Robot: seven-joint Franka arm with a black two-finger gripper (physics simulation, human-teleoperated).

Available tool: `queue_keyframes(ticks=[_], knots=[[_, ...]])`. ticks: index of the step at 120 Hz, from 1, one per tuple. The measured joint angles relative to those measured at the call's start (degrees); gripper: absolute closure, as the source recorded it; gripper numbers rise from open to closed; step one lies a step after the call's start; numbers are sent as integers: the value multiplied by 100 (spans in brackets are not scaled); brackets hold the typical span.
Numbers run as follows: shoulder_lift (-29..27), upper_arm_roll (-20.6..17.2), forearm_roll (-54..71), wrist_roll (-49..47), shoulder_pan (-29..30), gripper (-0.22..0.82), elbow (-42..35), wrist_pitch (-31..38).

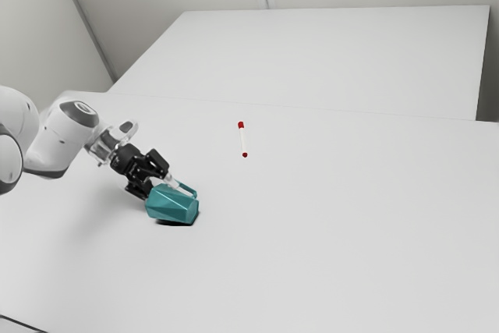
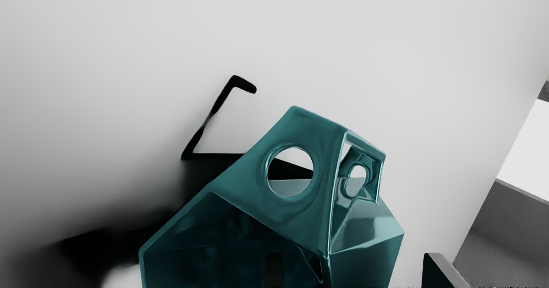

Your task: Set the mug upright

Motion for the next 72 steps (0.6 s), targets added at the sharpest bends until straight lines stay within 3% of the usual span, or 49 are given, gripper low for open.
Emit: queue_keyframes(ticks=[22,72], knots=[[-6,-2,-60,115,2,60,-19,-36],[-111,-55,-387,254,-99,76,-50,-54]])
